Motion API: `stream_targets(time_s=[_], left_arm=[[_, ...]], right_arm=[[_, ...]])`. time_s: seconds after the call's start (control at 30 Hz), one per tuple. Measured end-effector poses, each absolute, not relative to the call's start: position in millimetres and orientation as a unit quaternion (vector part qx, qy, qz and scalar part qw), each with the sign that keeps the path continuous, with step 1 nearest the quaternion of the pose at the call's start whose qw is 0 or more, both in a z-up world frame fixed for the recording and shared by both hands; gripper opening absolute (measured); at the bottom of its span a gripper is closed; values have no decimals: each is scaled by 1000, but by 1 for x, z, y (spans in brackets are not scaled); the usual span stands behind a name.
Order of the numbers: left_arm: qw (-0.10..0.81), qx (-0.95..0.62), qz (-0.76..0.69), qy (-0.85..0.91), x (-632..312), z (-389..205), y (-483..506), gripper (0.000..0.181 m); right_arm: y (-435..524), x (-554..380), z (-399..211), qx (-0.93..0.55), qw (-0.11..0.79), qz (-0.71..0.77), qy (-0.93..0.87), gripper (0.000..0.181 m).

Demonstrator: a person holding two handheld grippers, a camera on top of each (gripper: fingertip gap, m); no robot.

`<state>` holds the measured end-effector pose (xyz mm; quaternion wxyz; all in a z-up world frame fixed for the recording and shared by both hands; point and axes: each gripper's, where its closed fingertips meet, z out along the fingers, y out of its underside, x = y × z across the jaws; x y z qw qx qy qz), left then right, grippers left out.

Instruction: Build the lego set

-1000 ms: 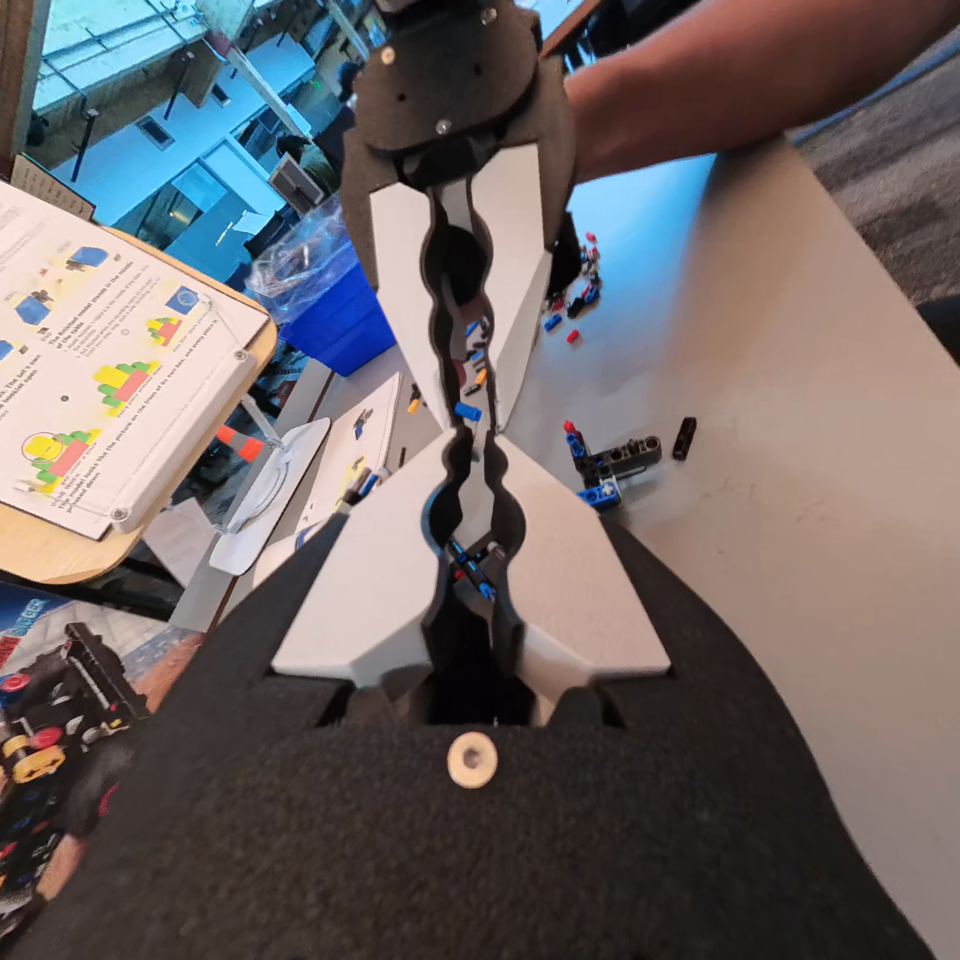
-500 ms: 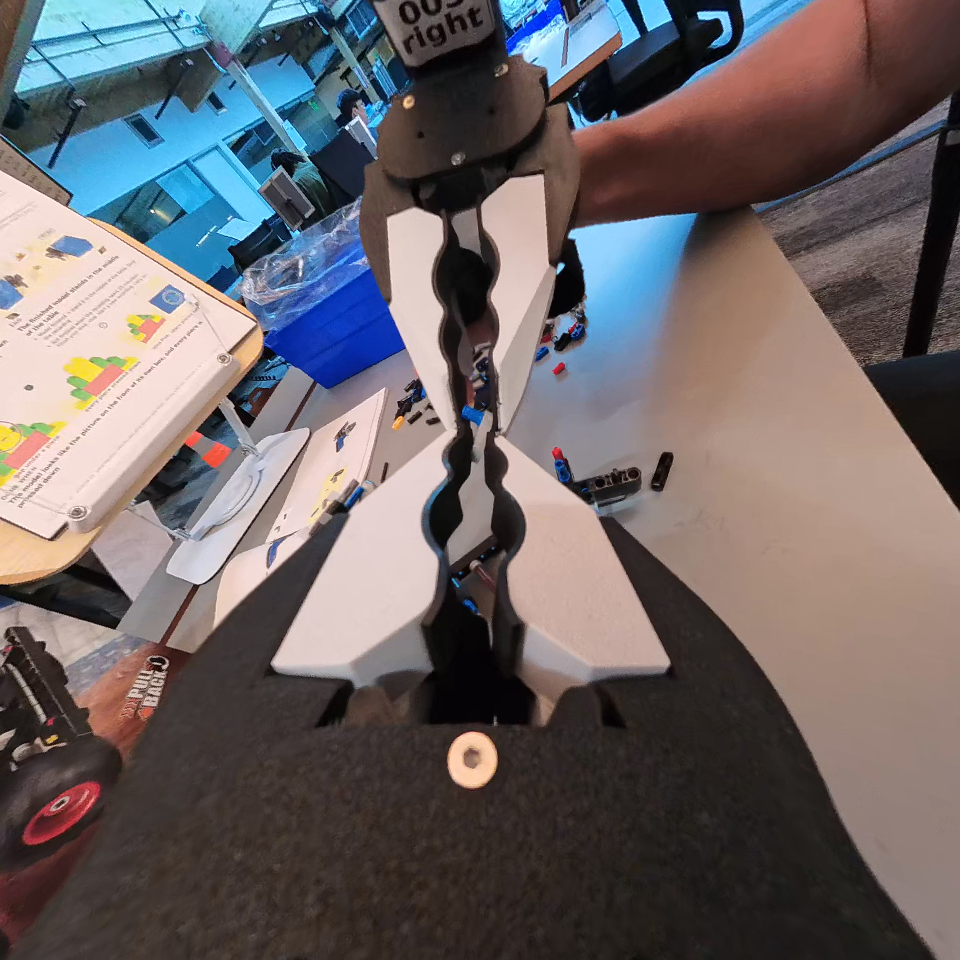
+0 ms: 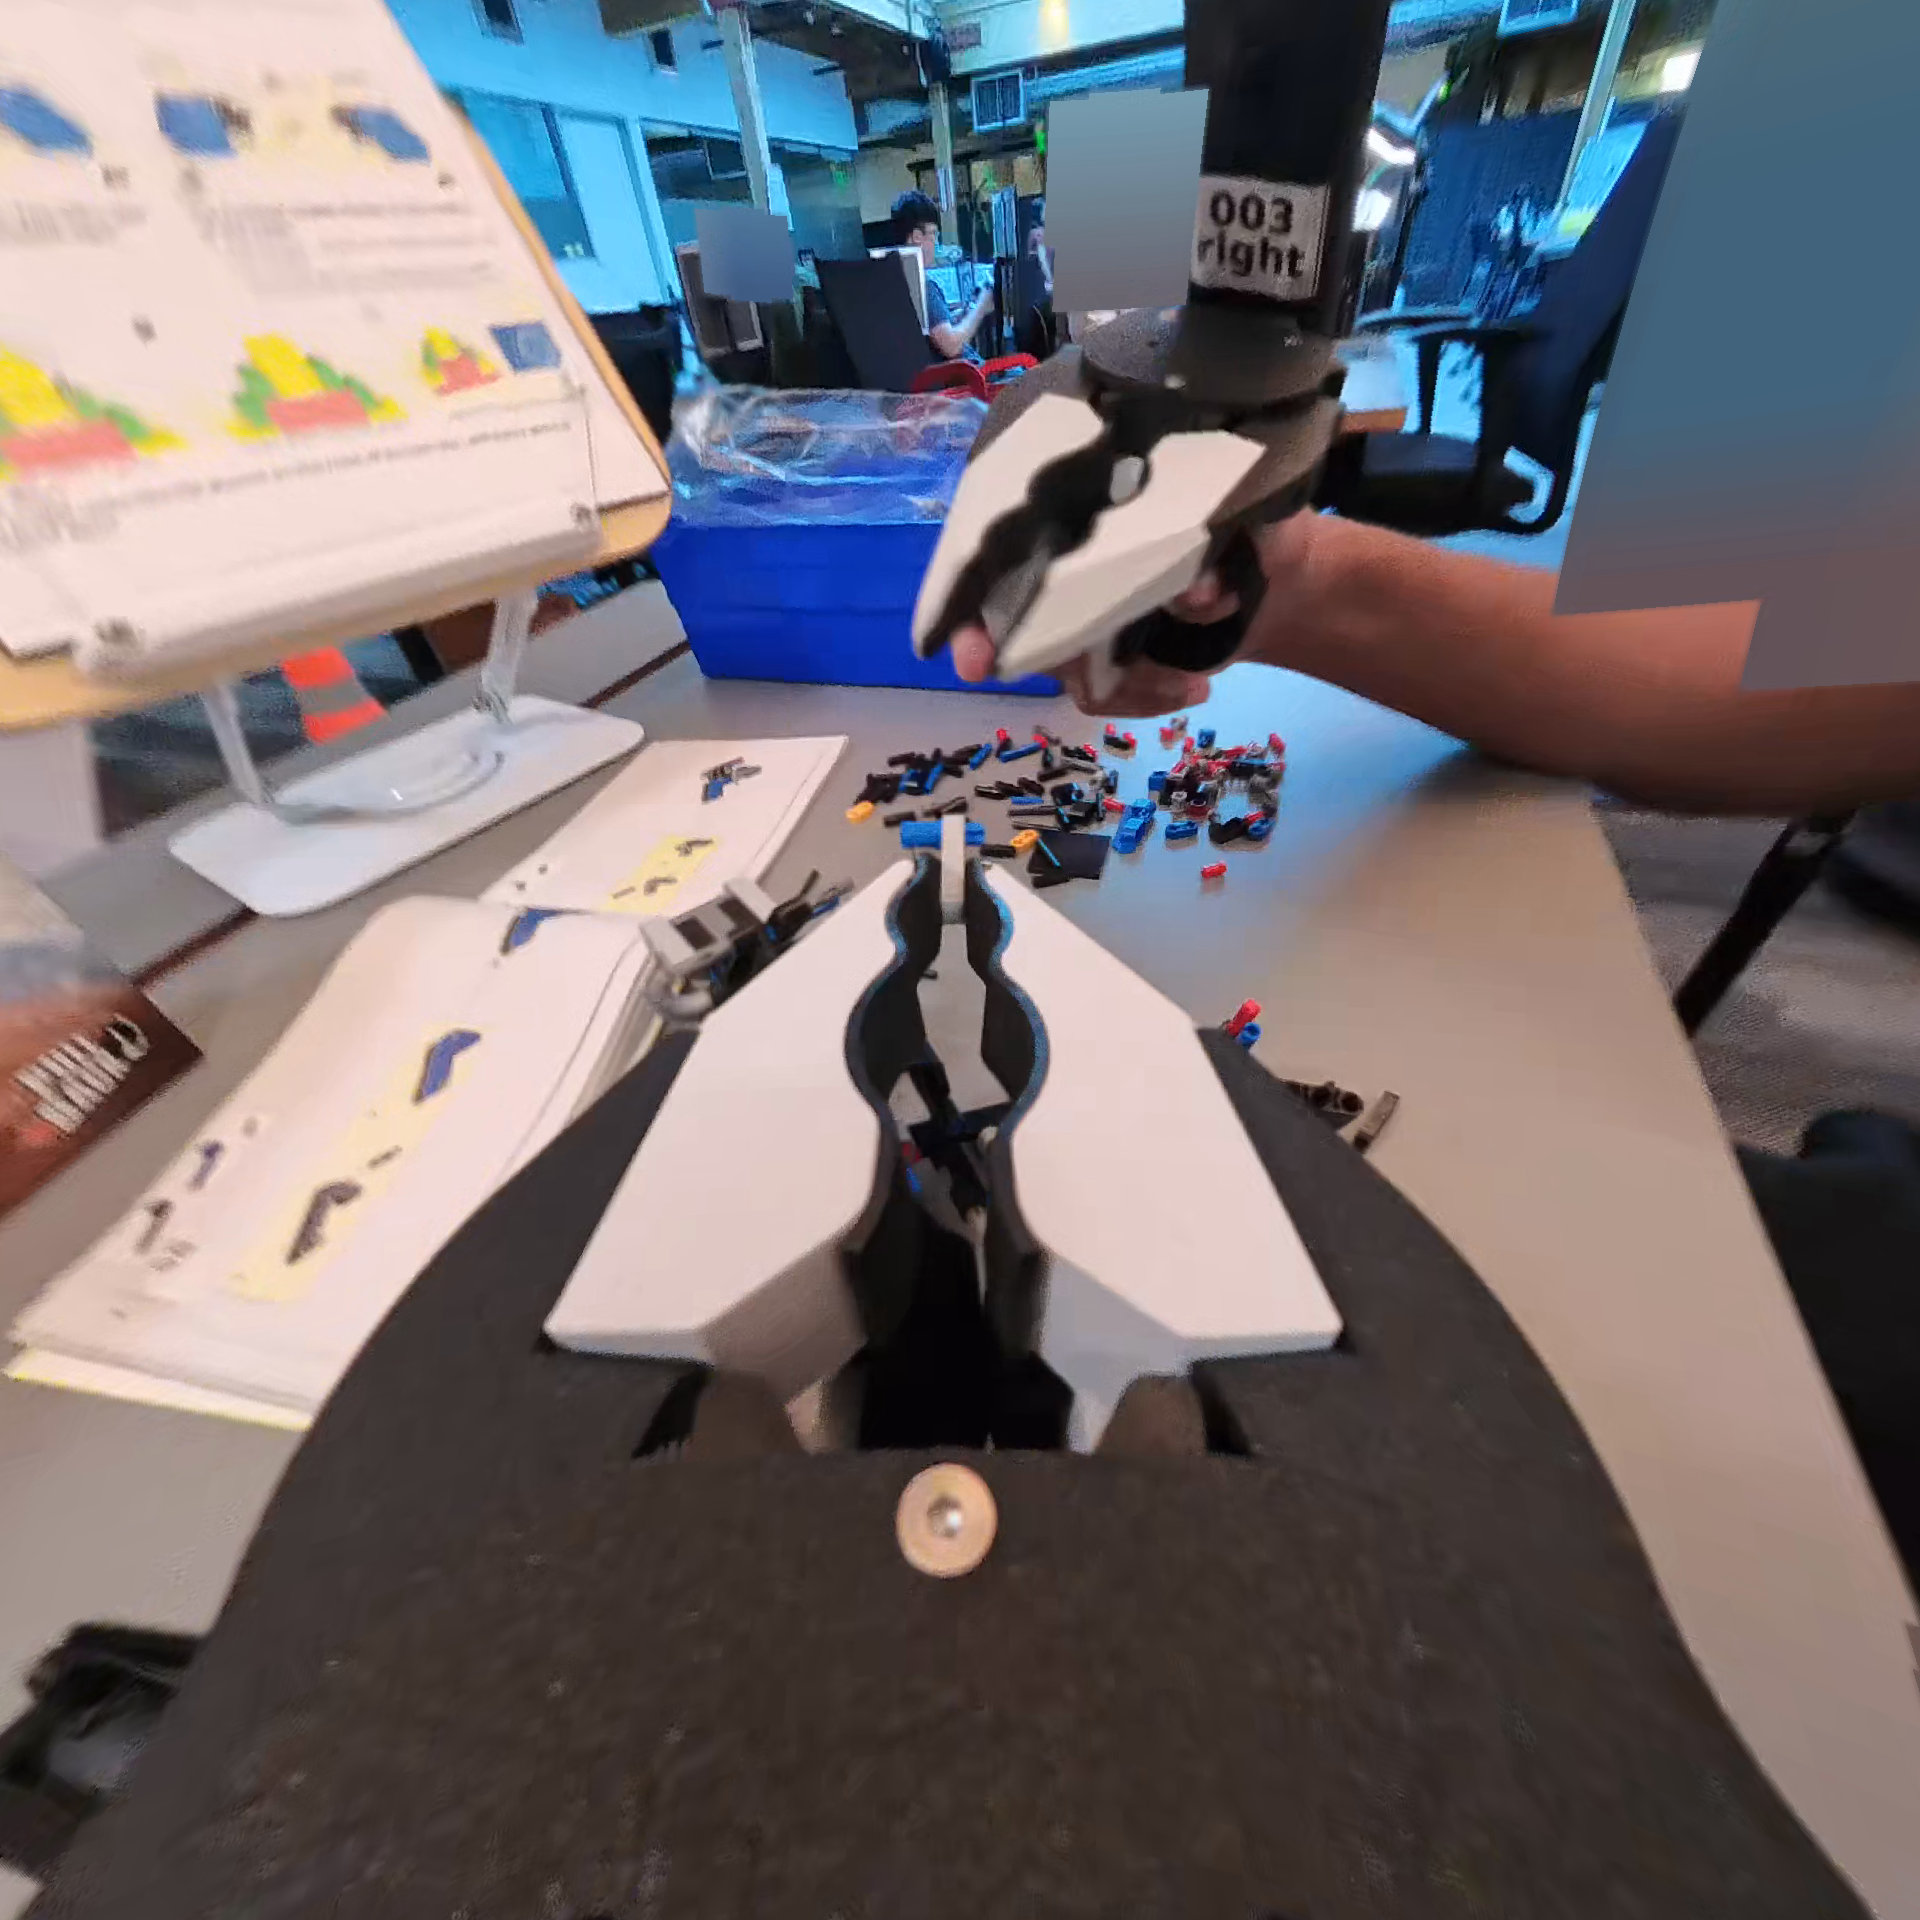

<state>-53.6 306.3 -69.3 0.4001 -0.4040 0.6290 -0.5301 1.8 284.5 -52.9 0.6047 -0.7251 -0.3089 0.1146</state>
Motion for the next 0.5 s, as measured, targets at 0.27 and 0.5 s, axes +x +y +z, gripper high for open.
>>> stream_targets(time_s=[0.27, 0.5], left_arm=[[320, -513, -608, 515, -49, -71, 367, 1], [304, -573, -584, 489, -47, -88, 408, 2]], right_arm=[[317, 181, -94, -822, 559, -114, -10, 21], [316, 193, -132, -869, 477, -131, 16, 22]])
